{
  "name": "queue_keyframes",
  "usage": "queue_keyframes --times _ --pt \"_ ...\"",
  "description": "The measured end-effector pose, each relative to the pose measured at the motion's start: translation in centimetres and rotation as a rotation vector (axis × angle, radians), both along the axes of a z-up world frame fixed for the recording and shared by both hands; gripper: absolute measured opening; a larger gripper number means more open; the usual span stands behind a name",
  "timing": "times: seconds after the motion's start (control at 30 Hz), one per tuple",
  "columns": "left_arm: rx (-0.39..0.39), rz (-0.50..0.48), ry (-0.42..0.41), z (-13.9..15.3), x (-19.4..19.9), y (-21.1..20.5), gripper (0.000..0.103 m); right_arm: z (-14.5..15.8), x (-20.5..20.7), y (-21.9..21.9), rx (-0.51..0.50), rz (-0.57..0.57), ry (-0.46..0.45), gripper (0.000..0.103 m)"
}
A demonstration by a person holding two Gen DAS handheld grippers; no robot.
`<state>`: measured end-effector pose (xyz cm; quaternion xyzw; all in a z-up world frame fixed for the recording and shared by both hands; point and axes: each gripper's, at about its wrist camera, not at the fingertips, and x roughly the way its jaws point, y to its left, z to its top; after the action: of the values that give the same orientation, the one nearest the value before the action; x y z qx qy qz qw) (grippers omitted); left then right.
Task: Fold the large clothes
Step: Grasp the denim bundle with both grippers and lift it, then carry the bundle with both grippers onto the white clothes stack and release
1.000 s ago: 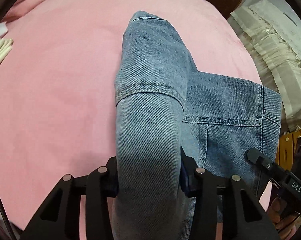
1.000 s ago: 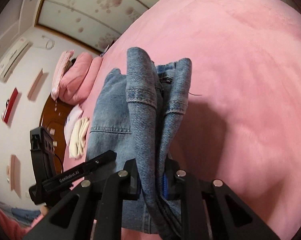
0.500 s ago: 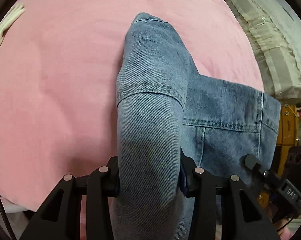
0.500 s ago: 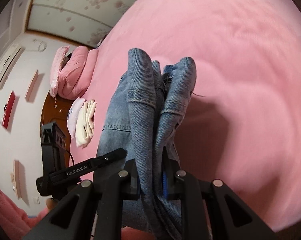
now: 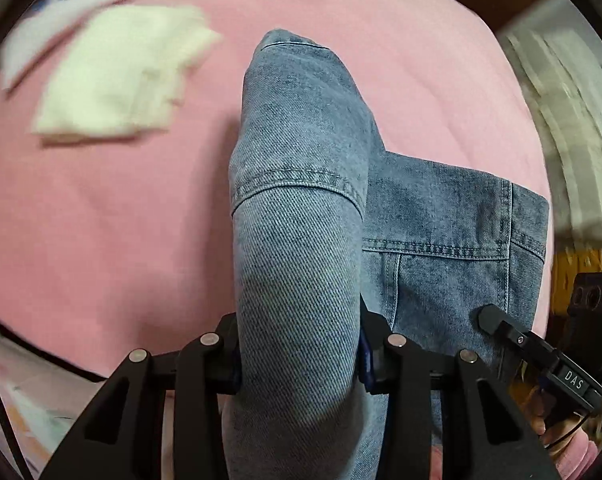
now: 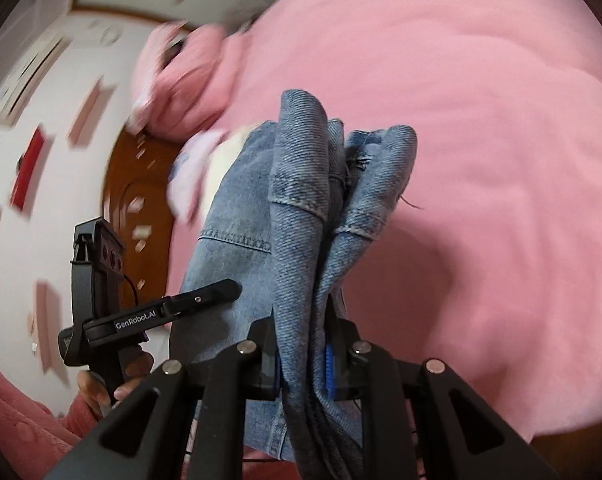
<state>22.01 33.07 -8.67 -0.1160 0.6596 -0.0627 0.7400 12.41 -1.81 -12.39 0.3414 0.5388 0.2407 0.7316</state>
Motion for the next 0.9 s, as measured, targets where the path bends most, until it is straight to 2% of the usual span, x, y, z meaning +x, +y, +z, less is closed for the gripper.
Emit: queue_keyframes --times 0.1,0.23,0.37,0.5,0.6,0.73,0.8,0.83,0.87,0.9 --pt "0.078 0.048 -0.07 2.6 2.0 6.0 0.038 1.1 4.3 6.3 0.04 0.106 -0.071 0.014" --pt "0.14 0.098 -0.146 5.0 6.2 13.4 0.038 1.9 10.0 13.9 0.127 0.163 -0.153 0.014" --pt "0.214 0.133 -0.218 7.8 11.3 19.6 0.038 2.6 15.2 20.8 0.21 0.17 -0.226 0.014" --pt "0.301 0.136 -0.305 10.4 15.8 23.5 0.038 4.2 19.9 27.4 0.27 0.164 -0.31 0.015" --pt "0.314 0.131 -0.348 11.1 18.3 26.5 0.038 4.4 23.4 30.7 0.334 0.129 -0.332 0.015" --pt "0.32 0.067 -0.398 7.5 22.6 29.2 0.038 2.5 27.6 33.4 0.328 0.102 -0.347 0.015" --pt "0.292 0.038 -0.397 3.0 26.4 28.0 0.038 0.3 29.3 33.7 0.302 0.083 -0.339 0.015" --pt "0.273 0.039 -0.379 0.7 27.6 29.1 0.038 -1.5 29.9 33.6 0.282 0.072 -0.33 0.015" --pt "0.252 0.045 -0.352 -1.8 28.7 29.8 0.038 -3.6 30.6 33.3 0.263 0.063 -0.307 0.015" --pt "0.226 0.062 -0.289 -6.2 30.4 30.7 0.039 -6.6 31.8 33.3 0.236 0.055 -0.258 0.015"
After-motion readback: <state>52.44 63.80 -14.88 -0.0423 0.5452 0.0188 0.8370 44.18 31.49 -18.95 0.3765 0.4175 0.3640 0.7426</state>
